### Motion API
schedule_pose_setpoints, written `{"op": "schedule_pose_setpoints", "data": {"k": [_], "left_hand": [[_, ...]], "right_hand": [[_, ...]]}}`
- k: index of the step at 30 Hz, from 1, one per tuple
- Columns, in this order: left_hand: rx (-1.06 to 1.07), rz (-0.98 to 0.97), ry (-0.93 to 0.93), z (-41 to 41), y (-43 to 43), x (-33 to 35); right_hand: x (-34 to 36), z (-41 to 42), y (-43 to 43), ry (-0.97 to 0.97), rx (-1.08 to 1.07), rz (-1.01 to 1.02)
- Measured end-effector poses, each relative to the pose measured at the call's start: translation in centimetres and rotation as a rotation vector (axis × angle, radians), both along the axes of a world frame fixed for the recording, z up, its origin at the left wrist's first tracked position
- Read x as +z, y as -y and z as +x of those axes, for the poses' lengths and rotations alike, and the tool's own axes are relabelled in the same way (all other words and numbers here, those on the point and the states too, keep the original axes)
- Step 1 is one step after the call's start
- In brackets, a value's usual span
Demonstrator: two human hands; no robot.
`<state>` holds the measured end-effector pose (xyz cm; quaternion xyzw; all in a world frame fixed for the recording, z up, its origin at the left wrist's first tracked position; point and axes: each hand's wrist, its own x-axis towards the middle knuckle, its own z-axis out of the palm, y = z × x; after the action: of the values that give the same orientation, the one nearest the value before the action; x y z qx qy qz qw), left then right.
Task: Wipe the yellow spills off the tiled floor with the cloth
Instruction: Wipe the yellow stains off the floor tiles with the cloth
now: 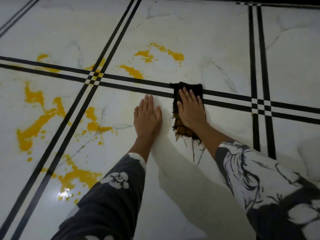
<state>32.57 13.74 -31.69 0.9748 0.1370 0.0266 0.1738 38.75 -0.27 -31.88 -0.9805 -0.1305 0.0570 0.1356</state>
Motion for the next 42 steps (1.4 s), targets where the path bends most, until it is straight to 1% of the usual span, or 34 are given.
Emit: {"op": "schedule_pose_setpoints", "data": {"k": [3, 5, 7, 11, 14, 16, 20, 22, 24, 28, 29, 33, 37, 39, 42], "left_hand": [[0.221, -0.002, -0.001, 3.9, -1.5, 0.0], [0.375, -0.055, -0.035, 5.1, -2.2, -0.5], [0.441, -0.071, -0.039, 5.5, -2.7, -1.1], [0.47, -0.053, -0.003, 5.5, -2.6, -1.4], [0.464, -0.043, 0.006, 5.3, -2.4, -1.3], [0.483, -0.062, 0.012, 5.6, -2.5, -1.5], [0.443, -0.088, -0.021, 5.6, -2.4, -1.1], [0.462, -0.086, -0.018, 5.8, -2.5, -1.3], [0.484, -0.081, -0.001, 5.8, -2.8, -1.4], [0.463, -0.061, -0.017, 5.7, -2.5, -1.5], [0.476, -0.062, -0.022, 5.7, -2.6, -1.6], [0.488, -0.081, -0.042, 5.7, -2.6, -1.1], [0.559, -0.089, -0.042, 6.6, -3.1, -1.1], [0.55, -0.068, -0.043, 5.5, -2.6, -0.9], [0.5, -0.127, -0.06, 4.8, -2.1, -0.6]], "right_hand": [[-0.4, 2.1, -1.9, 0.045, 0.004, -0.017], [-0.6, 2.7, -2.4, 0.082, -0.016, -0.028], [-0.7, 3.0, -3.1, 0.09, -0.044, -0.036], [-0.6, 2.2, -5.6, 0.085, -0.076, -0.061], [-0.2, 2.0, -7.2, 0.046, 0.028, -0.071], [-0.2, 2.2, -7.5, 0.021, 0.071, -0.081], [-0.2, 2.4, -7.1, 0.043, 0.046, -0.101], [-0.1, 2.5, -7.3, 0.041, 0.078, -0.123], [-0.1, 2.6, -7.2, -0.008, 0.102, -0.101], [-0.2, 2.5, -7.0, 0.02, 0.105, -0.11], [-0.2, 2.5, -7.1, 0.016, 0.147, -0.116], [0.3, 4.4, -7.2, -0.014, 0.432, -0.158], [0.6, 7.3, -9.5, -0.008, 0.675, -0.146], [0.9, 8.9, -10.7, -0.041, 0.787, -0.172], [0.3, 10.0, -11.9, 0.002, 0.932, -0.113]]}}
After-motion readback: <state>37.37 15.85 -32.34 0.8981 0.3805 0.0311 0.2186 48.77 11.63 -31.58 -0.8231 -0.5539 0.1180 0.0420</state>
